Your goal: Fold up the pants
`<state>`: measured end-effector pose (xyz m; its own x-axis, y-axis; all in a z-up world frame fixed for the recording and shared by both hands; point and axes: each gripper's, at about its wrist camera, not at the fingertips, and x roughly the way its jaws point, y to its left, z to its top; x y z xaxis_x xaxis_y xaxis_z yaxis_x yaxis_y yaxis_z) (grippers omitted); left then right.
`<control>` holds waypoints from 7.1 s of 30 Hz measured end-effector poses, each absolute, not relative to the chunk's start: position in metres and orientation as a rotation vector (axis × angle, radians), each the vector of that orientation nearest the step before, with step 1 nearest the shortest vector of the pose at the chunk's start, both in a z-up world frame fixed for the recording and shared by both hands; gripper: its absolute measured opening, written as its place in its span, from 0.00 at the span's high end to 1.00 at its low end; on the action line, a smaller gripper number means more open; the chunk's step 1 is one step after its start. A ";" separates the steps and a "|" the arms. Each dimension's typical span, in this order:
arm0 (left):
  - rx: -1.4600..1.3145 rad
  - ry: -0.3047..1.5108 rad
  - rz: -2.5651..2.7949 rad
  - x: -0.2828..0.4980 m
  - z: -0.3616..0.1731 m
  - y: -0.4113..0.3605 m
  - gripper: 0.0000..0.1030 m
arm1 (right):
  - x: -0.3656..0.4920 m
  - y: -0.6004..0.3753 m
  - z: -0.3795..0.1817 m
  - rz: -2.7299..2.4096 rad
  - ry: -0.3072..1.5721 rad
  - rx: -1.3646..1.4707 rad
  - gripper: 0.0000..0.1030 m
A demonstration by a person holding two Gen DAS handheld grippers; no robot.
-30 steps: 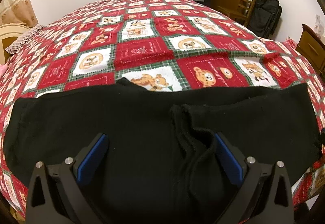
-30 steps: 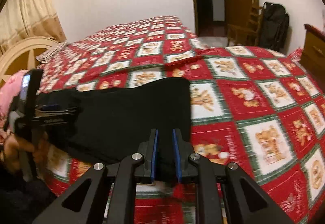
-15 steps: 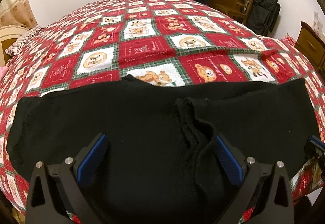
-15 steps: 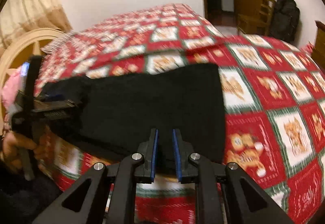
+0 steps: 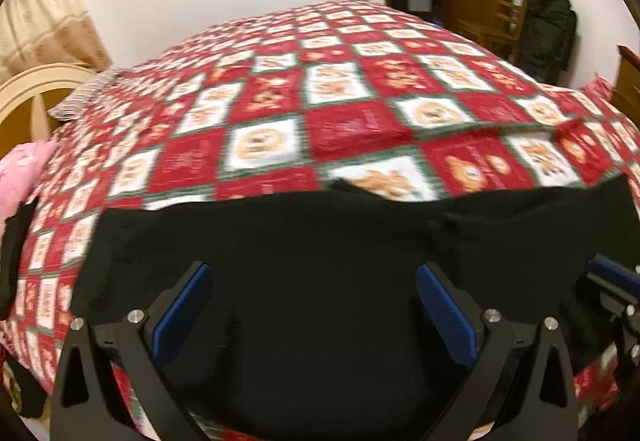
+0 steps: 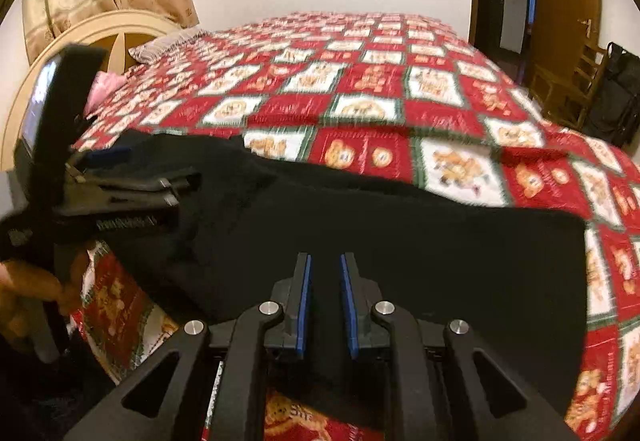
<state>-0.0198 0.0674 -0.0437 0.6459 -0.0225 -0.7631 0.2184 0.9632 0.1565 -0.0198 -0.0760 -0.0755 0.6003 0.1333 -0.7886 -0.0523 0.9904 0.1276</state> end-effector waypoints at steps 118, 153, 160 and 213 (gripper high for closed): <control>0.444 0.563 -0.665 -0.102 -0.025 -0.090 0.79 | -0.142 -0.241 -0.027 -0.503 0.684 0.447 0.35; 0.006 0.942 -0.360 -0.020 -0.037 0.069 0.06 | -0.073 -0.176 -0.071 -0.116 0.877 0.444 0.36; -0.022 0.931 -0.301 -0.013 -0.031 0.088 0.06 | -0.069 -0.170 -0.068 -0.046 0.885 0.402 0.77; 0.163 0.916 -0.157 0.030 -0.042 0.019 0.07 | -0.063 -0.206 -0.013 -0.064 0.766 0.173 0.80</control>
<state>0.0304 0.0188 -0.0423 0.5993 -0.0655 -0.7979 0.2044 0.9761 0.0735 -0.0627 -0.2061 -0.0128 0.7197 0.0051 -0.6942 0.1209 0.9838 0.1325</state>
